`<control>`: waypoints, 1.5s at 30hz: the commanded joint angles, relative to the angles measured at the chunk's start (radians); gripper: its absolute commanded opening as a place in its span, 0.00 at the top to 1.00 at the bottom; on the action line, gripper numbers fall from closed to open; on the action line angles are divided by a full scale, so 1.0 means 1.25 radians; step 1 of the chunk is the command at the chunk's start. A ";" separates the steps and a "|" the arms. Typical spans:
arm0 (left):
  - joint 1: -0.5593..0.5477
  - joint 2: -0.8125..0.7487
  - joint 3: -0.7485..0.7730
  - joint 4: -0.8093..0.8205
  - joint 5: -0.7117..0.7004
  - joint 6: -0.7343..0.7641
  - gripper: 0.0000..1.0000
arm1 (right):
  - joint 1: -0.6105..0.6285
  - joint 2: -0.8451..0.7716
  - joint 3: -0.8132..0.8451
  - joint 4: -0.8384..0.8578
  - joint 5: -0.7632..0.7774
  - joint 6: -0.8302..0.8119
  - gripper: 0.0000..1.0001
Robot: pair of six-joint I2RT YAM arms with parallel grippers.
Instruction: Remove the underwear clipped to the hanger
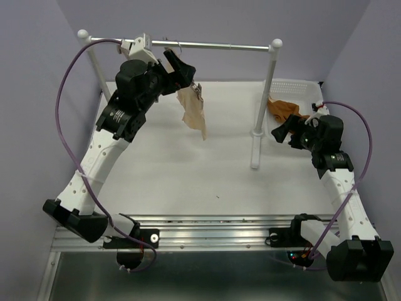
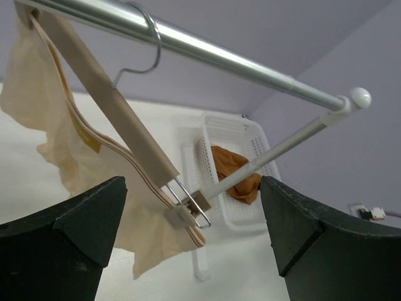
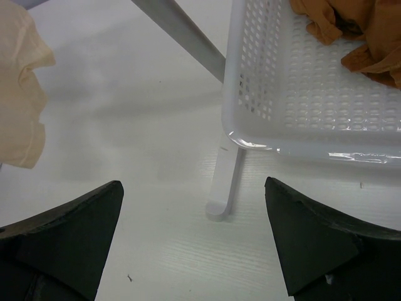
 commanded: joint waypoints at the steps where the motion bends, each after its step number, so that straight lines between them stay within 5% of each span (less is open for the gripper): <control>1: -0.005 0.055 0.105 -0.068 -0.130 0.009 0.01 | -0.005 -0.025 0.016 0.016 0.033 -0.016 0.00; 16: -0.005 0.269 0.318 -0.164 -0.222 0.027 0.02 | -0.005 -0.030 0.015 0.011 0.090 -0.017 0.00; 29: -0.004 0.350 0.374 -0.208 -0.287 0.050 0.19 | -0.005 -0.033 0.016 0.006 0.114 -0.018 0.00; 45: -0.005 0.362 0.386 -0.201 -0.276 0.072 0.72 | -0.005 -0.028 0.016 0.006 0.124 -0.017 0.00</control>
